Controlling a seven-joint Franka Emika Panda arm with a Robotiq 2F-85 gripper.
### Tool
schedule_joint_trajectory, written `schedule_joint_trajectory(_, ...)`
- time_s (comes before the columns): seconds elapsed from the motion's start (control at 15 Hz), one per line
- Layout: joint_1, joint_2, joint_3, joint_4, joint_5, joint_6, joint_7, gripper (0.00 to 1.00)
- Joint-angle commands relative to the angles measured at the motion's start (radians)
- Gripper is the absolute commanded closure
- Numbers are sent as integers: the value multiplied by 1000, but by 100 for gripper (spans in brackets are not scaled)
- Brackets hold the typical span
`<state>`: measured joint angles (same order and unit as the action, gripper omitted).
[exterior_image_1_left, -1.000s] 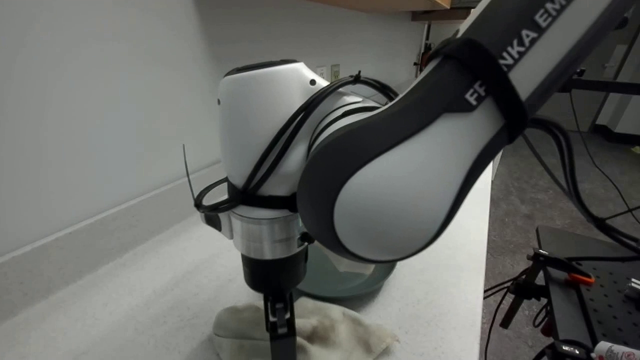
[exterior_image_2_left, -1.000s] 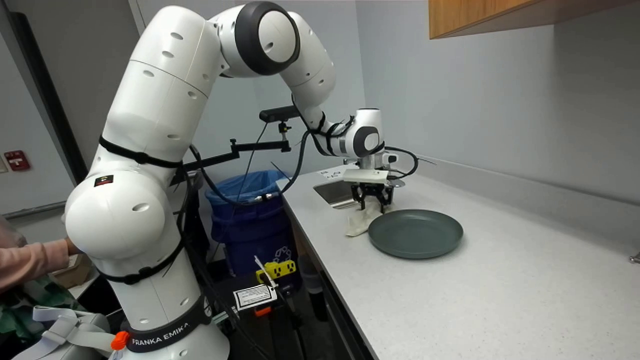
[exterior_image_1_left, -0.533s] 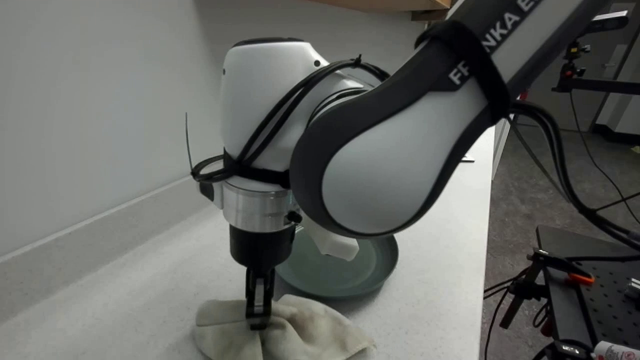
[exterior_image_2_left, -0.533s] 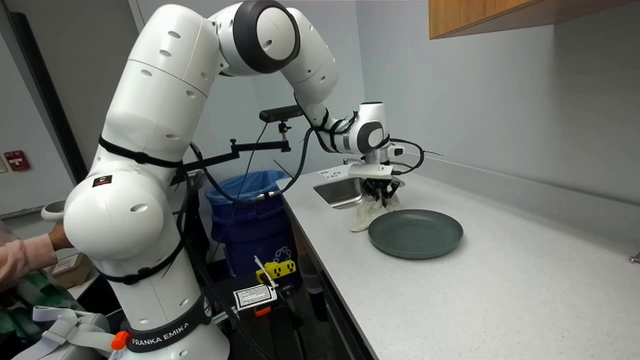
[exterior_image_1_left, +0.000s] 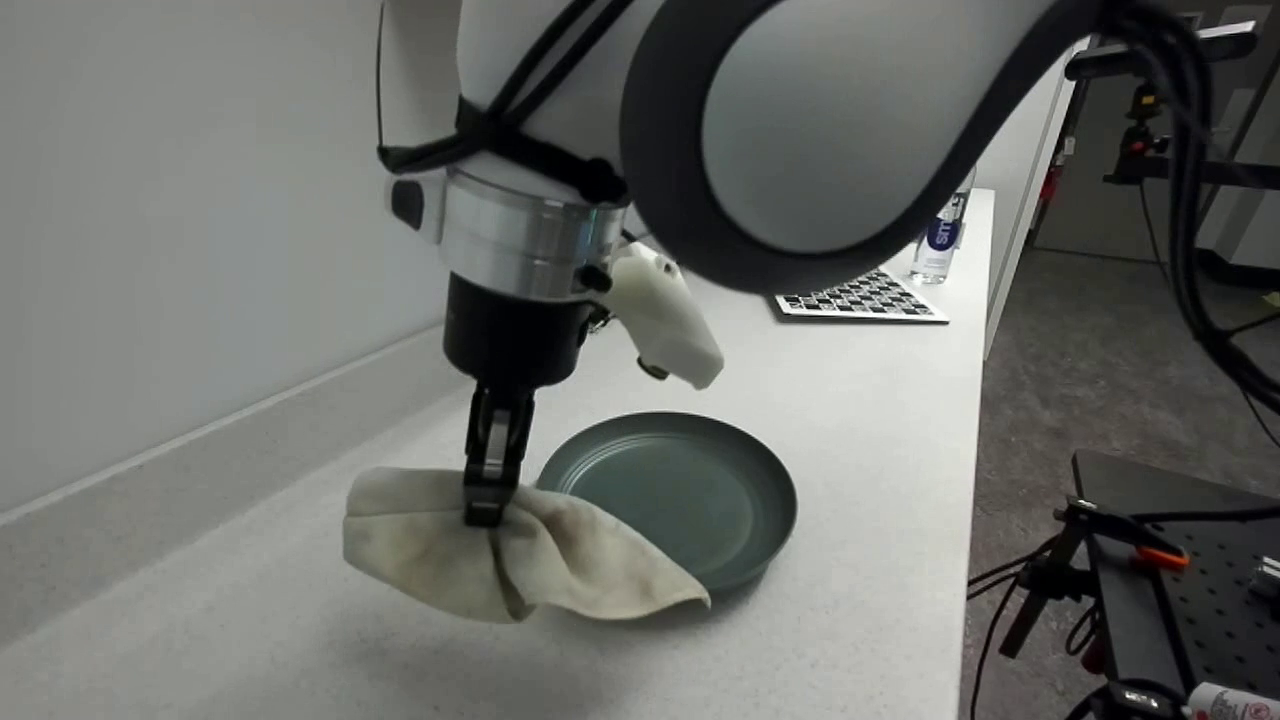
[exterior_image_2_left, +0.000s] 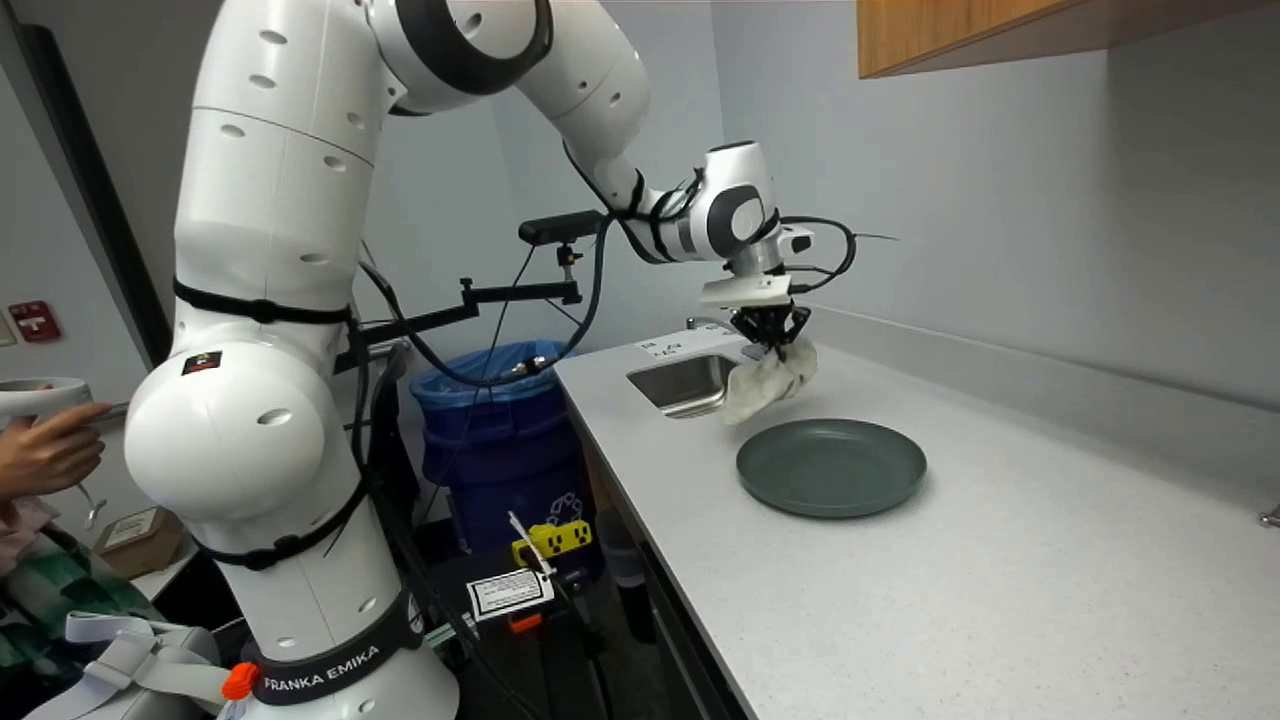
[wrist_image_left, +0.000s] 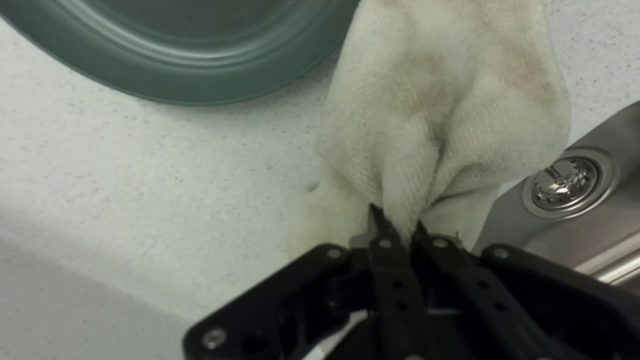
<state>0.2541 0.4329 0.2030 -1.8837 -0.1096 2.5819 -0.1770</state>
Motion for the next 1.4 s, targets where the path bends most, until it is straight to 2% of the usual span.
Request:
schedule_joint_trajectory(0.0, -7, -176, -26, -125, -29, -53, 49, 98)
schedule_joint_trajectory(0.53, -77, -336, -90, -294, -53, -70, 72, 98)
schedule_joint_trajectory(1.0, -112, -370, -102, -354, -28, -68, 81, 98)
schedule_joint_trajectory(1.27, -117, -372, -83, -368, 96, -46, 48, 98)
schedule_joint_trajectory(1.33, -112, -340, -92, -337, 40, -65, 65, 93)
